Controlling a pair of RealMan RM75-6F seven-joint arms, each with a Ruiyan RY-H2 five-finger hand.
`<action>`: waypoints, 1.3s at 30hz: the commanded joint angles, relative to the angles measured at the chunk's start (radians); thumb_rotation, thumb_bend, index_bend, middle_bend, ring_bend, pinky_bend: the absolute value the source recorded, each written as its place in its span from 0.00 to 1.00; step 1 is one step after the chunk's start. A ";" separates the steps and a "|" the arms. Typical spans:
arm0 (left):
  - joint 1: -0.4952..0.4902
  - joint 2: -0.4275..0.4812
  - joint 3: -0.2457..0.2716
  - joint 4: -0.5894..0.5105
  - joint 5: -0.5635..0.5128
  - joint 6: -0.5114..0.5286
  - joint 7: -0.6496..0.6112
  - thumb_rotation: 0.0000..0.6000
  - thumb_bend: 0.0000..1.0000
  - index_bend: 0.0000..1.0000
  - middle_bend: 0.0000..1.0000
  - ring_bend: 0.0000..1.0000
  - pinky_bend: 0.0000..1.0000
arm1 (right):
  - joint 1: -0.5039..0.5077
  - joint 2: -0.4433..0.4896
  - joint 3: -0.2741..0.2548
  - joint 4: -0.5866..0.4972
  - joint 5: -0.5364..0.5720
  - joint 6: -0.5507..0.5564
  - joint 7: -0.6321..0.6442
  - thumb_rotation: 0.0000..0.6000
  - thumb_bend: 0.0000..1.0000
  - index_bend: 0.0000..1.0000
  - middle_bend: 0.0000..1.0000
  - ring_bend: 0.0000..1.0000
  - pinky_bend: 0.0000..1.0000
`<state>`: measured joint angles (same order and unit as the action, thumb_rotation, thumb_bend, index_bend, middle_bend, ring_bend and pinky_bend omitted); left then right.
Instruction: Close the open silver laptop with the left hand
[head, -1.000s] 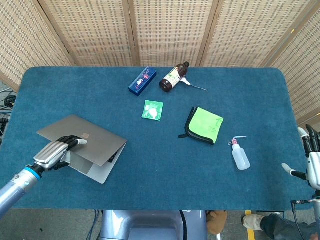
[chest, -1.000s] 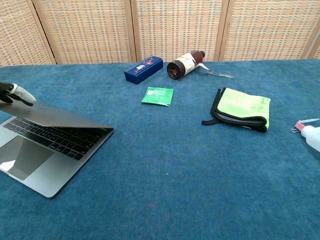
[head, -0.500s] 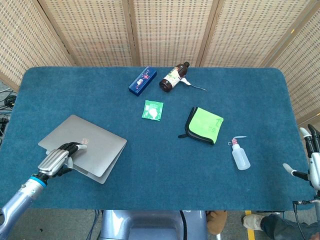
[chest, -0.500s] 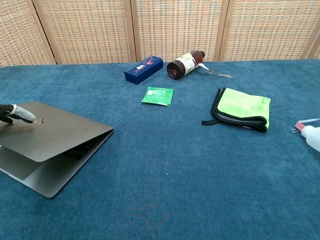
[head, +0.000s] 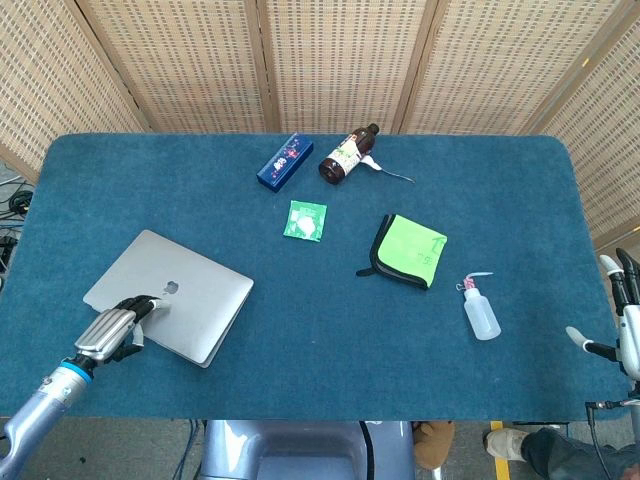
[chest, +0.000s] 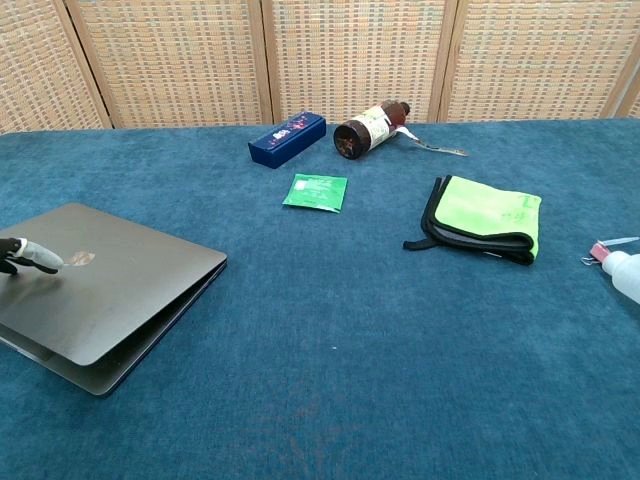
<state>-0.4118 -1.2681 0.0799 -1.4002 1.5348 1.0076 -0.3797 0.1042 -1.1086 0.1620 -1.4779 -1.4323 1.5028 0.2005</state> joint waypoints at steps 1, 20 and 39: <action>0.003 -0.009 0.005 0.008 -0.004 -0.003 -0.002 1.00 1.00 0.18 0.18 0.11 0.12 | 0.000 0.000 0.001 0.000 0.001 0.000 0.001 1.00 0.00 0.01 0.00 0.00 0.00; 0.011 -0.036 0.016 0.043 -0.011 -0.009 -0.012 1.00 1.00 0.18 0.18 0.11 0.12 | -0.002 0.002 -0.001 -0.001 -0.002 0.003 0.005 1.00 0.00 0.01 0.00 0.00 0.00; 0.098 -0.019 -0.054 0.055 0.044 0.312 -0.079 1.00 0.69 0.06 0.00 0.00 0.00 | -0.005 0.005 0.000 -0.003 -0.007 0.011 0.016 1.00 0.00 0.01 0.00 0.00 0.00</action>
<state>-0.3552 -1.2972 0.0623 -1.3531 1.5617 1.2087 -0.4447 0.0995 -1.1034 0.1616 -1.4814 -1.4397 1.5138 0.2165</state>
